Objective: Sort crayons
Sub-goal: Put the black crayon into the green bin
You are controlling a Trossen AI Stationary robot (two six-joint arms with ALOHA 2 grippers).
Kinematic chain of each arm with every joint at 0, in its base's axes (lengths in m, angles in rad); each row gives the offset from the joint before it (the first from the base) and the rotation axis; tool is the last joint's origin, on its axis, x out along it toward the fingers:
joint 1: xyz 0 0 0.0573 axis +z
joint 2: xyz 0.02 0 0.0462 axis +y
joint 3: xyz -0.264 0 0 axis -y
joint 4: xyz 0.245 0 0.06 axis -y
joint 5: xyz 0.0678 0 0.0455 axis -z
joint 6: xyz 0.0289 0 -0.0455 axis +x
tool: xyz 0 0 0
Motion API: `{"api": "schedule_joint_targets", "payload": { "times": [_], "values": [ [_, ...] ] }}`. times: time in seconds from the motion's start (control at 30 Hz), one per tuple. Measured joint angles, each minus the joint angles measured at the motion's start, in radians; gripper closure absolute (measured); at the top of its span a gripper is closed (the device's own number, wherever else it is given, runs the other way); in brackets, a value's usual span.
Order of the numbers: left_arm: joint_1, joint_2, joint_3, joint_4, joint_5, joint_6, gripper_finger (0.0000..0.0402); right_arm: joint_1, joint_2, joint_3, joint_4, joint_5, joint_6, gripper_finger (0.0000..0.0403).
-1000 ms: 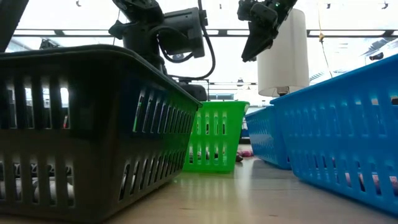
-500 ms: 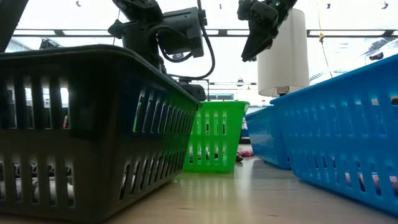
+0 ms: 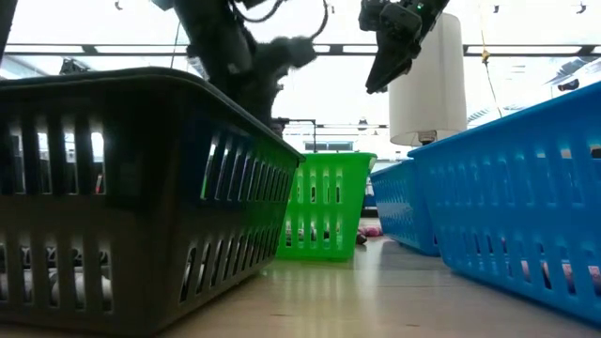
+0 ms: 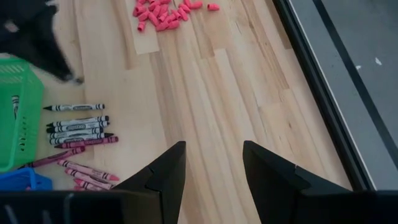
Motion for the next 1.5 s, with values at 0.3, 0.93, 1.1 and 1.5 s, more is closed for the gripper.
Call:
{"api": "schedule_joint_targets", "payload": {
  "times": [0.3,0.93,1.1,1.5],
  "values": [
    [-0.087,-0.027,0.000,0.184,0.064,0.331,0.0388,0.000,0.000,0.000,0.004,0.000,-0.005,0.0235],
    [-0.189,0.056,0.002,0.218,0.136,0.549,0.0302,0.000,0.000,0.000,0.031,0.000,-0.008,0.0235],
    [-0.186,0.056,0.002,0.216,0.137,0.523,0.0264,0.000,0.000,0.000,0.030,0.000,-0.007,0.0235],
    [-0.087,0.045,0.002,0.198,0.110,0.428,0.0260,0.000,0.000,0.000,0.030,-0.002,-0.007,0.0235]
  ]
}}
